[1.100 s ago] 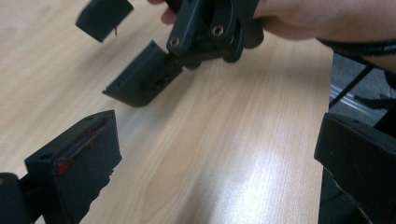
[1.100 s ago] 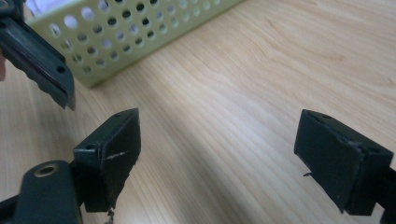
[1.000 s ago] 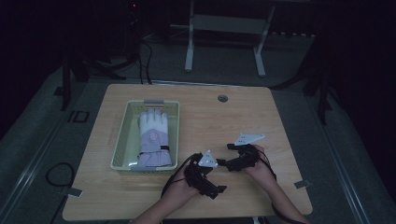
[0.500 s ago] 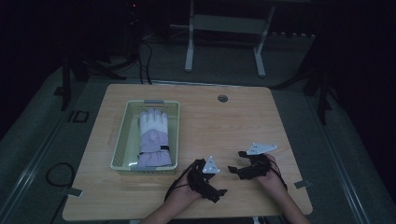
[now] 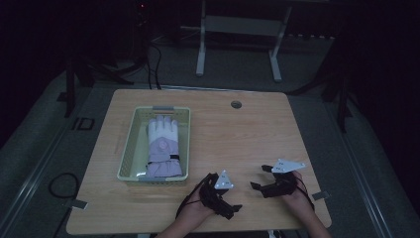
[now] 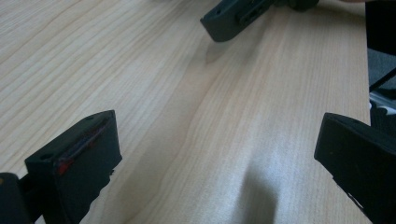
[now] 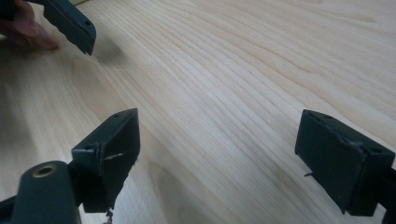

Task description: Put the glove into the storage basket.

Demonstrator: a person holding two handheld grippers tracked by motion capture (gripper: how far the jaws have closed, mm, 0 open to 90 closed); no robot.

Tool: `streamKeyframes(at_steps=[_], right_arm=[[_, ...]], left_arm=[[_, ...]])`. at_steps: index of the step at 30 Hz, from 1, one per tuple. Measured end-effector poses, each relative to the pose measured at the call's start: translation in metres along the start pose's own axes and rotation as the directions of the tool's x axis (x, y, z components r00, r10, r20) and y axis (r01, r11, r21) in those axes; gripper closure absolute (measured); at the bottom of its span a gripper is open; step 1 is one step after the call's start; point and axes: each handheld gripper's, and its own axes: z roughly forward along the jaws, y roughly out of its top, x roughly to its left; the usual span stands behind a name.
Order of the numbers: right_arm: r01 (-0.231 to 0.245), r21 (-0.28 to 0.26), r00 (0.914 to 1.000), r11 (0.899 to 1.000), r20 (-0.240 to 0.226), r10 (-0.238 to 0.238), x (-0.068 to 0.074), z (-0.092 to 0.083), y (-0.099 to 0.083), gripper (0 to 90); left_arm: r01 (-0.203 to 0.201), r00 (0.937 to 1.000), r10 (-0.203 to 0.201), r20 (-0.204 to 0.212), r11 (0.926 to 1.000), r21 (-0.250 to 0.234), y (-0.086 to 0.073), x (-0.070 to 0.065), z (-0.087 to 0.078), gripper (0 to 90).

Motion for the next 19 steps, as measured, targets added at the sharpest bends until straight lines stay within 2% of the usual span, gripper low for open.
streamKeyframes(at_steps=[5, 16, 19], right_arm=[[0.043, -0.002, 0.9987, 0.999, 0.027, -0.043, 0.0001, -0.0089, -0.0081, 13.6], [0.039, -0.006, 0.9984, 0.999, 0.041, -0.039, -0.0039, -0.0091, -0.0108, 13.5], [0.028, -0.012, 0.9990, 1.000, 0.034, -0.027, -0.0051, -0.0094, -0.0108, 13.5]], left_arm=[[-0.002, 1.0000, 0.002, 0.002, 0.9999, -0.011, -0.0008, -0.0029, -0.0007, 0.6], [0.000, 0.9999, 0.000, 0.010, 0.9999, -0.011, -0.0052, -0.0027, -0.0008, 0.6], [-0.006, 0.9999, 0.006, 0.010, 0.9997, -0.024, -0.0056, -0.0031, -0.0018, 0.6]])
